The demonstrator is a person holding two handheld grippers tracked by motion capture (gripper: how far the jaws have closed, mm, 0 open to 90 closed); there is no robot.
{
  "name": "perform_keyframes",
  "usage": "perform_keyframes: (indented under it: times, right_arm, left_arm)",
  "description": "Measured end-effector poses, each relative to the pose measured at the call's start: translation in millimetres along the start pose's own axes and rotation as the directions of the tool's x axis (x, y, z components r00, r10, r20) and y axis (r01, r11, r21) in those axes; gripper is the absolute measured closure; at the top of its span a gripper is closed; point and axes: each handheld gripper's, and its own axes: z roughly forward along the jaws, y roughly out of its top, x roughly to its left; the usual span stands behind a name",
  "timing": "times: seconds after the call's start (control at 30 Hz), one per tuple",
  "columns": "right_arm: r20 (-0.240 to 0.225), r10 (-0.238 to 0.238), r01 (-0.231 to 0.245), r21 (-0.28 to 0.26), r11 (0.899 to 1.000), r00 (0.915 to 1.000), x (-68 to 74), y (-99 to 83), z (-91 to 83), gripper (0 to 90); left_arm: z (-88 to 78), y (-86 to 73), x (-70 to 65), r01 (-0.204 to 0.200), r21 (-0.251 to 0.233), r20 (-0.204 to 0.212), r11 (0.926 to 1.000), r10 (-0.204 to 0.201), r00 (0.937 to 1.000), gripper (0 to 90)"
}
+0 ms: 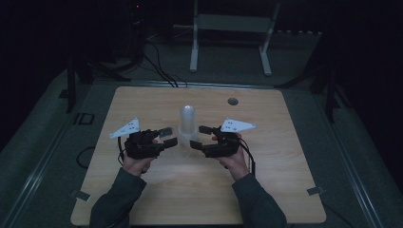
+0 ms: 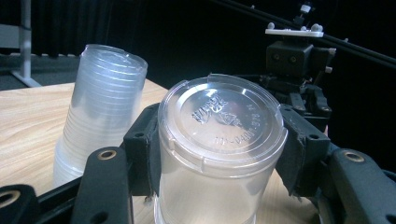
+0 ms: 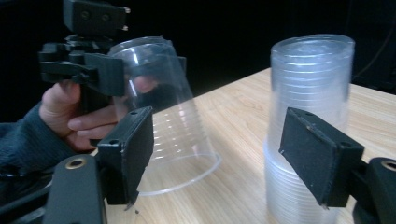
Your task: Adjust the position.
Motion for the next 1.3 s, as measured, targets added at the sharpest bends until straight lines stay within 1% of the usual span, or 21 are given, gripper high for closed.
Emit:
perform_keyframes:
  times: [0.17,0.33,0.53,0.67,0.7,0.83,0.87,0.97,1.13,1.3]
  right_arm:
    - [-0.043,-0.001,0.001,-0.008,1.0,0.9991,3.0,-0.9,4.2,23.6]
    - [-0.083,-0.015,0.014,-0.013,1.0,0.9965,6.6,-1.0,8.2,21.8]
    - [-0.121,-0.001,-0.002,-0.023,1.0,0.9926,7.7,-3.2,12.4,17.8]
    - [-0.131,0.005,-0.007,-0.017,1.0,0.9914,8.1,-5.4,15.5,16.9]
    - [-0.139,0.011,-0.014,-0.018,1.0,0.9903,8.0,-6.5,17.1,16.4]
    - [-0.161,0.026,-0.032,-0.035,0.999,0.9866,8.0,-8.0,19.4,15.5]
    - [-0.161,0.026,-0.032,-0.035,0.999,0.9866,8.0,-8.0,19.4,15.5]
    - [-0.181,0.032,-0.04,-0.042,0.998,0.983,9.0,-9.6,21.2,14.2]
    - [-0.187,0.03,-0.041,-0.052,0.998,0.9818,9.6,-11.2,22.3,14.0]
    - [-0.193,0.038,-0.048,-0.049,0.998,0.9805,9.8,-12.5,23.9,14.2]
  left_arm:
    - [0.8,0.2,-0.5,0.009,-0.006,0.014,0.9999,-0.008,0.9999,41.1]
    - [0.9,0.7,-0.6,0.019,-0.012,0.026,0.9998,-0.018,0.9995,41.1]
    - [0.5,1.1,-0.3,0.032,-0.024,0.04,0.9992,-0.031,0.9987,41.0]
    - [0.6,1.2,-0.2,0.039,-0.029,0.05,0.9988,-0.037,0.998,41.0]
    - [0.7,1.2,-0.3,0.04,-0.029,0.053,0.9988,-0.038,0.9979,41.0]
    - [1.4,1.1,-0.7,0.049,-0.031,0.064,0.9983,-0.046,0.9969,41.0]
    - [1.4,1.1,-0.7,0.049,-0.031,0.064,0.9983,-0.046,0.9969,41.0]
    - [1.8,1.4,-1.0,0.057,-0.037,0.076,0.9977,-0.054,0.9957,41.0]
    - [1.8,1.3,-0.9,0.065,-0.043,0.087,0.9969,-0.061,0.9944,41.0]
    - [2.5,1.0,-1.1,0.074,-0.046,0.096,0.9962,-0.069,0.993,41.0]
